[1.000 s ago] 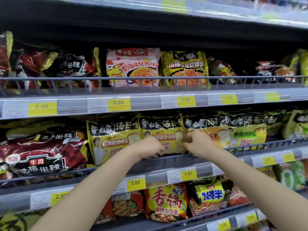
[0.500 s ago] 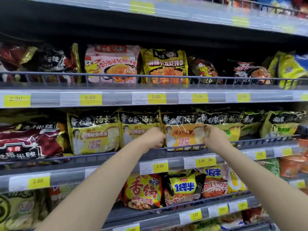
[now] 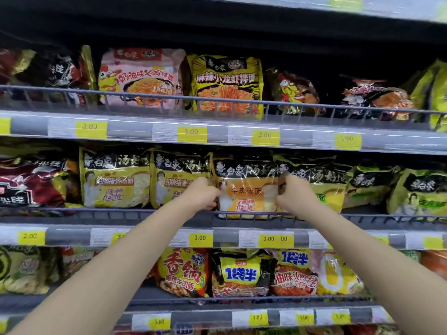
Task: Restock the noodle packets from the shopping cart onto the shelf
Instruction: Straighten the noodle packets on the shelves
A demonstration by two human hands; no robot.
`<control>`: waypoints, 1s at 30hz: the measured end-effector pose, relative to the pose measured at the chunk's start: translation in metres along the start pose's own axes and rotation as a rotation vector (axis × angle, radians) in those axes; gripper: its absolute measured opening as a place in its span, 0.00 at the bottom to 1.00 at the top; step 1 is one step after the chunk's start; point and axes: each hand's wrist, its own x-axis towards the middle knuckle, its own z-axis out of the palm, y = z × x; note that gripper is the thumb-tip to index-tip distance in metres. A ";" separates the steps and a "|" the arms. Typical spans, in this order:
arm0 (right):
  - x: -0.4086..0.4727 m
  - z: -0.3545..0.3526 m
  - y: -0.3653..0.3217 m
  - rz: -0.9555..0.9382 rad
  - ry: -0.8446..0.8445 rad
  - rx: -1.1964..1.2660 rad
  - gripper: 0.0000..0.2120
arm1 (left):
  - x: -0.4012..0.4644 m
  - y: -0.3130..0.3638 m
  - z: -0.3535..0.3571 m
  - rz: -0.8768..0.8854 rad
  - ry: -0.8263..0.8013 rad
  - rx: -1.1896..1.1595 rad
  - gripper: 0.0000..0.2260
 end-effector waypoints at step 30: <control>-0.017 -0.047 0.114 0.081 0.165 -0.161 0.10 | -0.009 0.066 0.138 0.224 -0.006 0.335 0.22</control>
